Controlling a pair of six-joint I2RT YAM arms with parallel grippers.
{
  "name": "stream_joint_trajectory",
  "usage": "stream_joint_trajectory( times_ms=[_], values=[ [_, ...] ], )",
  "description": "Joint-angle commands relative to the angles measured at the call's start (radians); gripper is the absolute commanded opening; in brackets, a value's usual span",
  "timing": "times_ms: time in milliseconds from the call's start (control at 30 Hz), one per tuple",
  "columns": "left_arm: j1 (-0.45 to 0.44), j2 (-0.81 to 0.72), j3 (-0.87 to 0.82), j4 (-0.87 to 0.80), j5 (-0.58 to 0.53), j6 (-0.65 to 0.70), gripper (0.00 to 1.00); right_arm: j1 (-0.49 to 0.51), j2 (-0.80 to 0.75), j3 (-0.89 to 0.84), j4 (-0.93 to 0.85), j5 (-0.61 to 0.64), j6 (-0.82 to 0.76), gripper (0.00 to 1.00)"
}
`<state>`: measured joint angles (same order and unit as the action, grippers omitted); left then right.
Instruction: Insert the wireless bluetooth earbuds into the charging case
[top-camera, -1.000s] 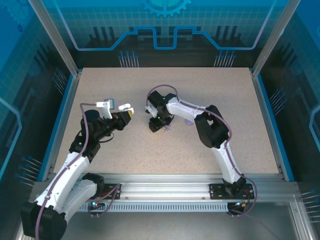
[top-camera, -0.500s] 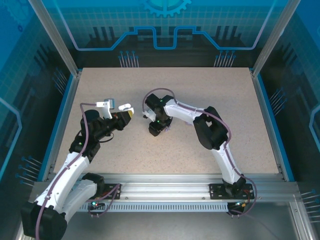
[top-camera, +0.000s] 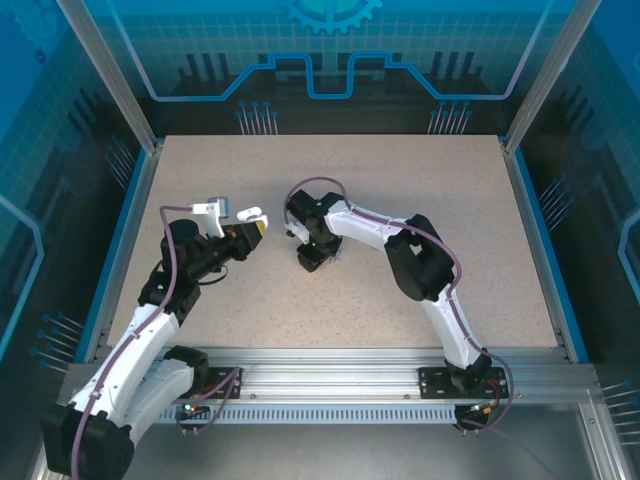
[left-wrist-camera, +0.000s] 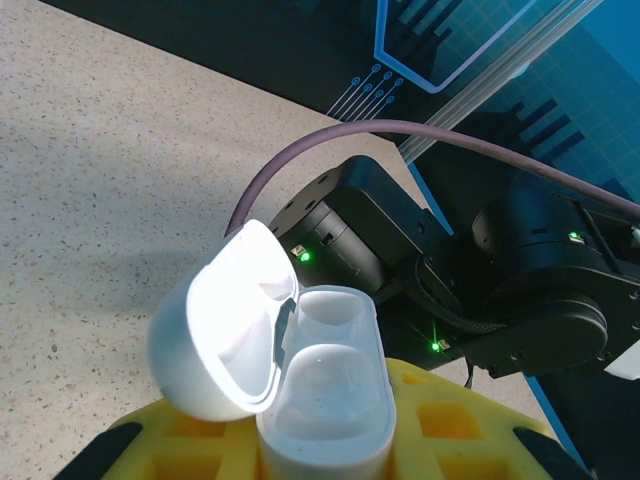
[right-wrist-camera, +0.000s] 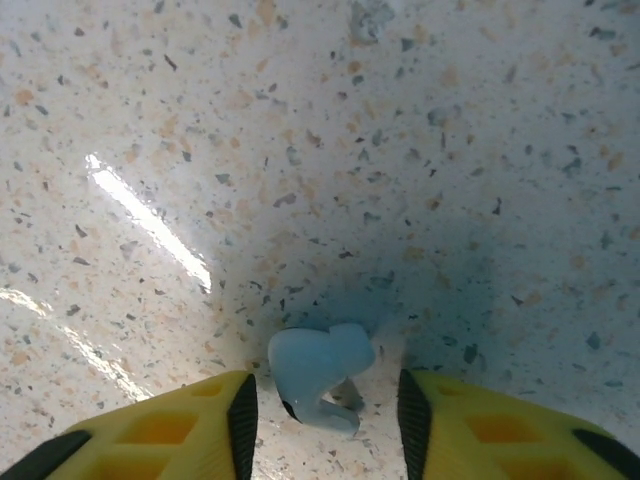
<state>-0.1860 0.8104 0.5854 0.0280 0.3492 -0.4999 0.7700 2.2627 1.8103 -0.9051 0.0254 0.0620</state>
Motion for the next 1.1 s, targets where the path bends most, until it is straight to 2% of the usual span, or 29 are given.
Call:
stream_joint_trajectory(
  times_ms=[0, 133, 900, 1067],
  values=[
    [0.01, -0.007, 0.008, 0.026, 0.028, -0.022, 0.15, 0.006, 0.004, 0.05, -0.006, 0.016, 0.033, 0.52],
    [0.01, -0.007, 0.007, 0.029, 0.028, -0.025, 0.15, 0.012, 0.027, 0.08, -0.027, 0.05, 0.029, 0.53],
    [0.011, -0.008, 0.002, 0.028, 0.026, -0.026, 0.15, 0.045, 0.122, 0.145, -0.117, 0.035, -0.008, 0.49],
    [0.011, -0.012, 0.002, 0.024, 0.025, -0.024, 0.15, 0.046, 0.136, 0.151, -0.126, 0.066, 0.001, 0.41]
  ],
)
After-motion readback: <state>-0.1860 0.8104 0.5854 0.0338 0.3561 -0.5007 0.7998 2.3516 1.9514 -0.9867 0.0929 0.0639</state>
